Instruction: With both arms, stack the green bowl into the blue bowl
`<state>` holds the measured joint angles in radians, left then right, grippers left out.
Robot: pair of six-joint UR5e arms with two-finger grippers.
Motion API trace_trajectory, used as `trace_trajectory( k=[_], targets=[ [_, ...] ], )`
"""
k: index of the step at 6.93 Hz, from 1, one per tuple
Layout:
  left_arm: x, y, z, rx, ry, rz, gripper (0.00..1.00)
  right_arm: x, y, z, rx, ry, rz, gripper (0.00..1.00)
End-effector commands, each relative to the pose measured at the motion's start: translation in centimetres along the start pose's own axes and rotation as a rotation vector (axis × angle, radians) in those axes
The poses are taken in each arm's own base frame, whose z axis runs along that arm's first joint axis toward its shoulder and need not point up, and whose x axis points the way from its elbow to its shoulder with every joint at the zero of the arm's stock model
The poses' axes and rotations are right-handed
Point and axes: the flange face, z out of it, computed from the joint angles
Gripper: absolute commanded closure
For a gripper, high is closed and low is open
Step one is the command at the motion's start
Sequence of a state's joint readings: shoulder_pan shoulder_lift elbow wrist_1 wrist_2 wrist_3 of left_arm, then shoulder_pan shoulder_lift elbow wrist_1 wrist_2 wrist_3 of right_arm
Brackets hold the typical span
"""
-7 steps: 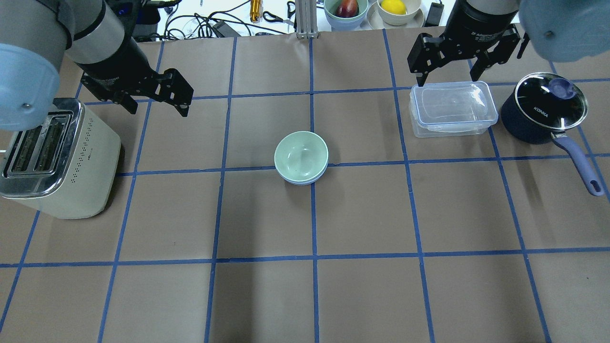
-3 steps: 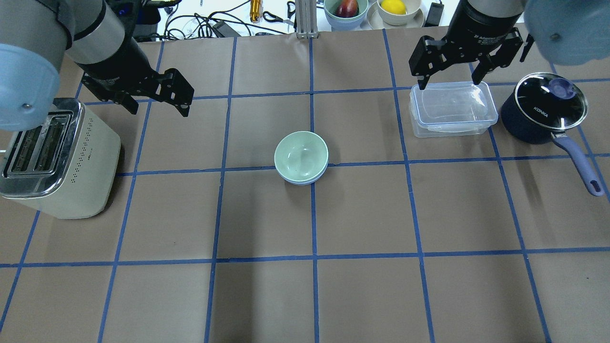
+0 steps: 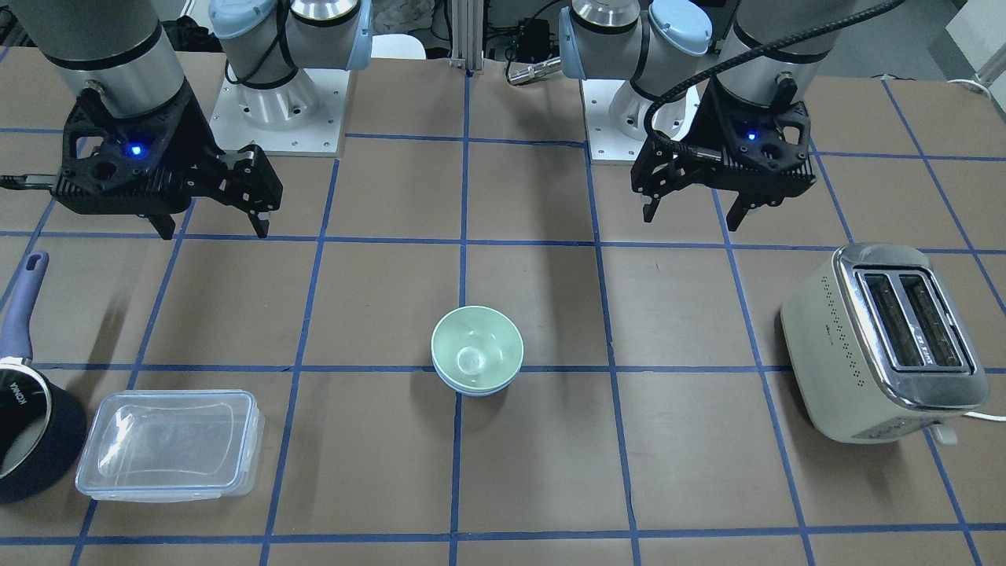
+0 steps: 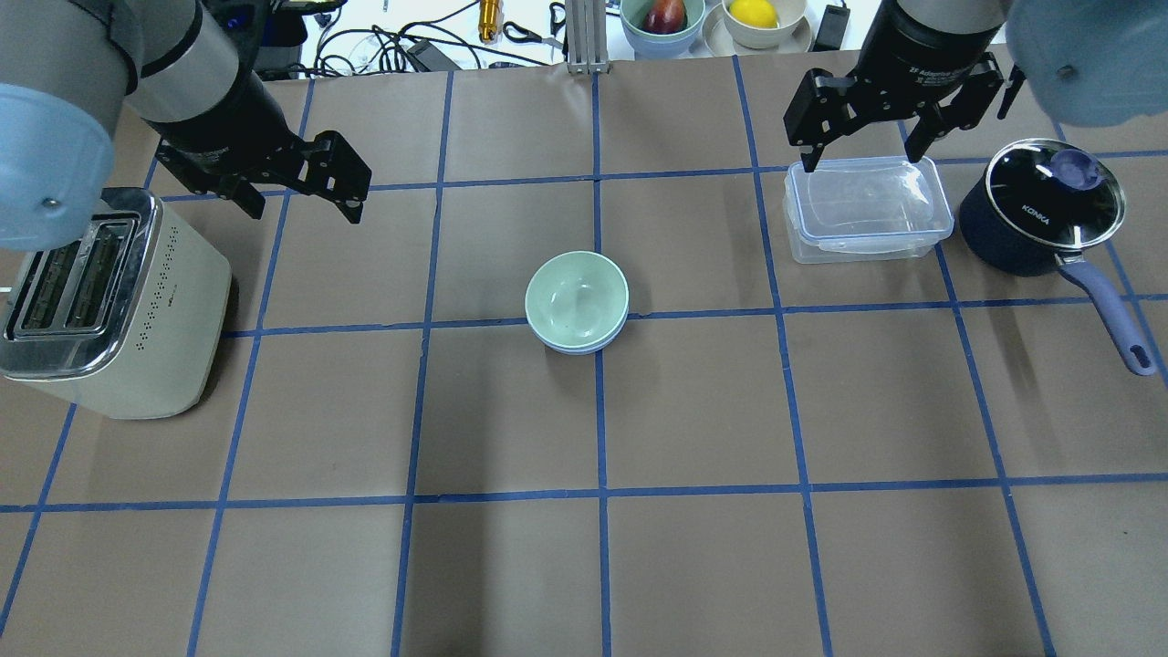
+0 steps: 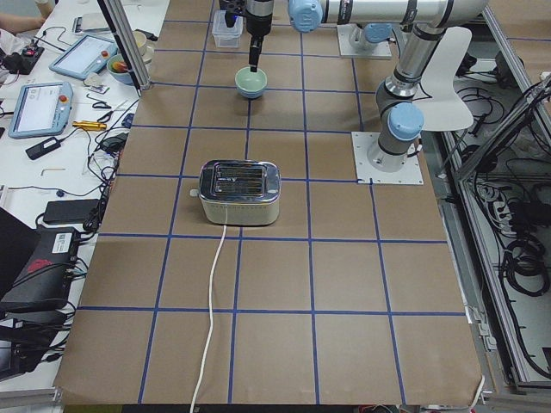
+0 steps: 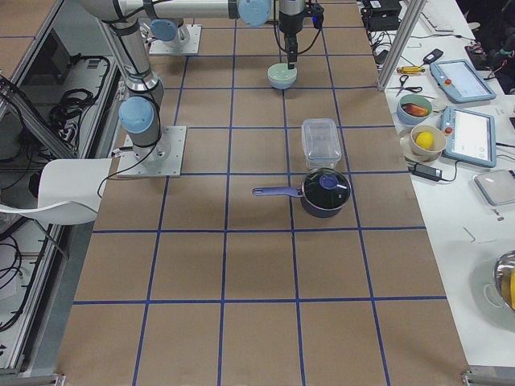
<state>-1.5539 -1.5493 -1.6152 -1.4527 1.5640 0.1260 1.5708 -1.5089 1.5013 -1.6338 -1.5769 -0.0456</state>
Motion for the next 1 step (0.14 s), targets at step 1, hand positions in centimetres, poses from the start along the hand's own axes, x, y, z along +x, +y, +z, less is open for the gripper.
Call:
trace_trajectory(
  k=[1],
  targets=[
    [0.01,0.02,0.08,-0.001,0.001,0.000,0.00,0.00,0.02,-0.01,0.000,0.000,0.001,0.00]
  ],
)
